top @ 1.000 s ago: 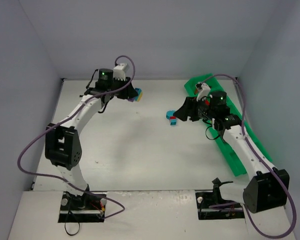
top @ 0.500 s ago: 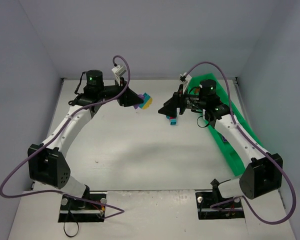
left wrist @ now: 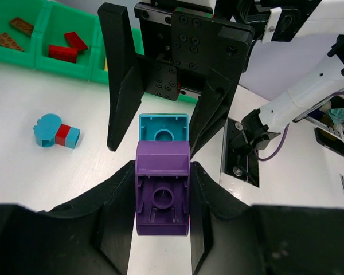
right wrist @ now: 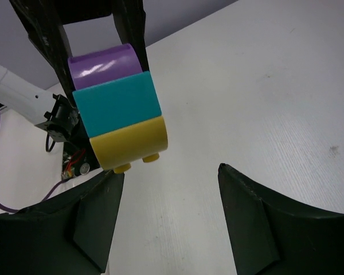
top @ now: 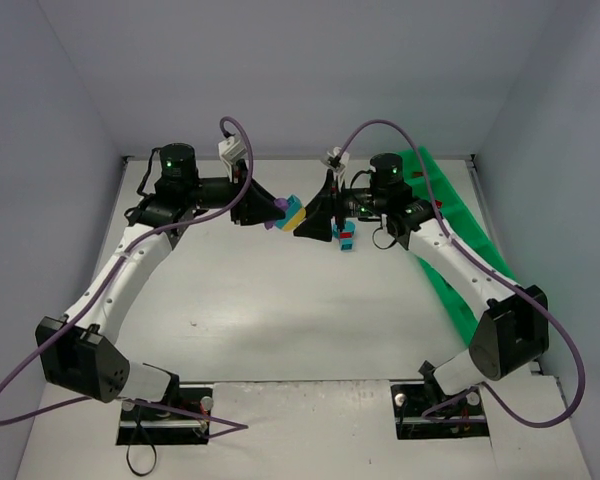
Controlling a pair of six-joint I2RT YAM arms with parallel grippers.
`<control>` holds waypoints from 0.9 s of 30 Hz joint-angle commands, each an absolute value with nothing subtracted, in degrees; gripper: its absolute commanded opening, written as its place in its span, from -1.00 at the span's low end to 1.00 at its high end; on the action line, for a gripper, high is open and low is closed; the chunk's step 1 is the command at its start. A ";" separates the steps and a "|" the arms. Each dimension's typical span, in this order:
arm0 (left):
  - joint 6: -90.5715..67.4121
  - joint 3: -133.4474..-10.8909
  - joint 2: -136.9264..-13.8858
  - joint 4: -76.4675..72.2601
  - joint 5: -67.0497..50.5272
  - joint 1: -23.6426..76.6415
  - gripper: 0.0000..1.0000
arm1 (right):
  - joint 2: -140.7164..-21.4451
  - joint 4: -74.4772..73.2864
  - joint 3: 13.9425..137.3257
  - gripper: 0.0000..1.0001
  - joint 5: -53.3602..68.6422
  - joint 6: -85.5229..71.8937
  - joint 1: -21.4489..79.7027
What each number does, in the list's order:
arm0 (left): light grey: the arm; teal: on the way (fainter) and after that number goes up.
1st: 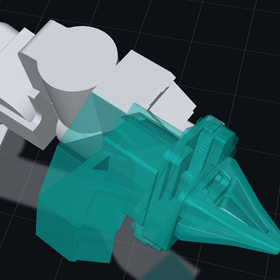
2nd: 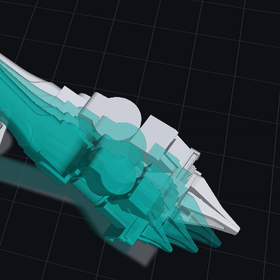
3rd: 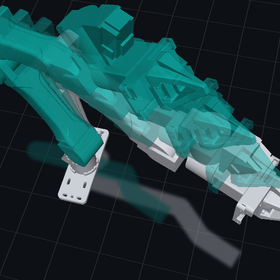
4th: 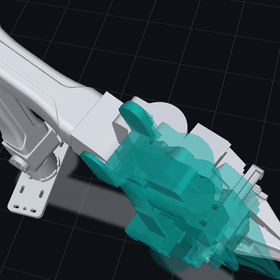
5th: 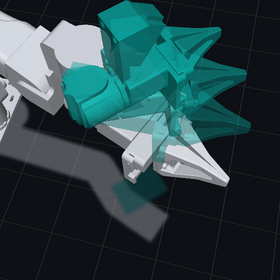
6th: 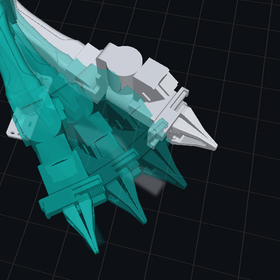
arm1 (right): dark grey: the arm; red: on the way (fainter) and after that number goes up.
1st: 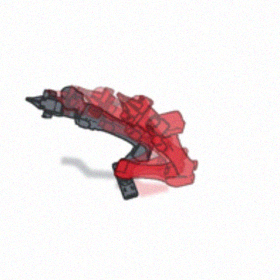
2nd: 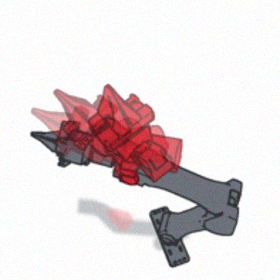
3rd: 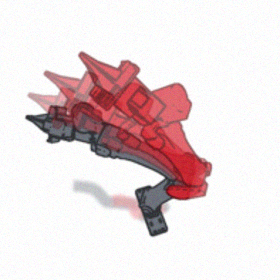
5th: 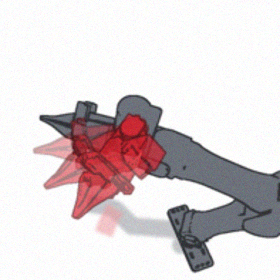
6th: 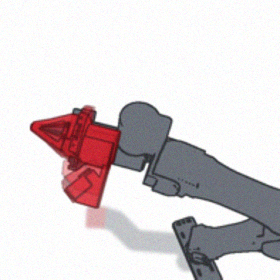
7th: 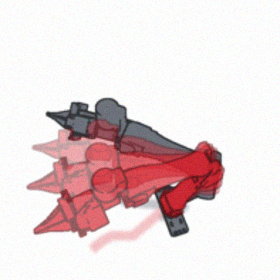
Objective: Sort the legos into containers by color
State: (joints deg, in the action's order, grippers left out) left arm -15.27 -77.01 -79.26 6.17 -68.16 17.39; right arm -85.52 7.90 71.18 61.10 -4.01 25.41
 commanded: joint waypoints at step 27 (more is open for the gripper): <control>-11.78 -76.38 -79.10 6.94 -70.75 19.51 -1.00 | -84.11 11.34 75.67 0.08 67.32 -2.20 27.77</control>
State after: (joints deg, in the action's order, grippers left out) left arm -13.54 -75.94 -79.42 8.97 -68.79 18.92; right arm -85.62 7.92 72.55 64.99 -2.87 27.38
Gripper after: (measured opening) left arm 0.301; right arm 0.544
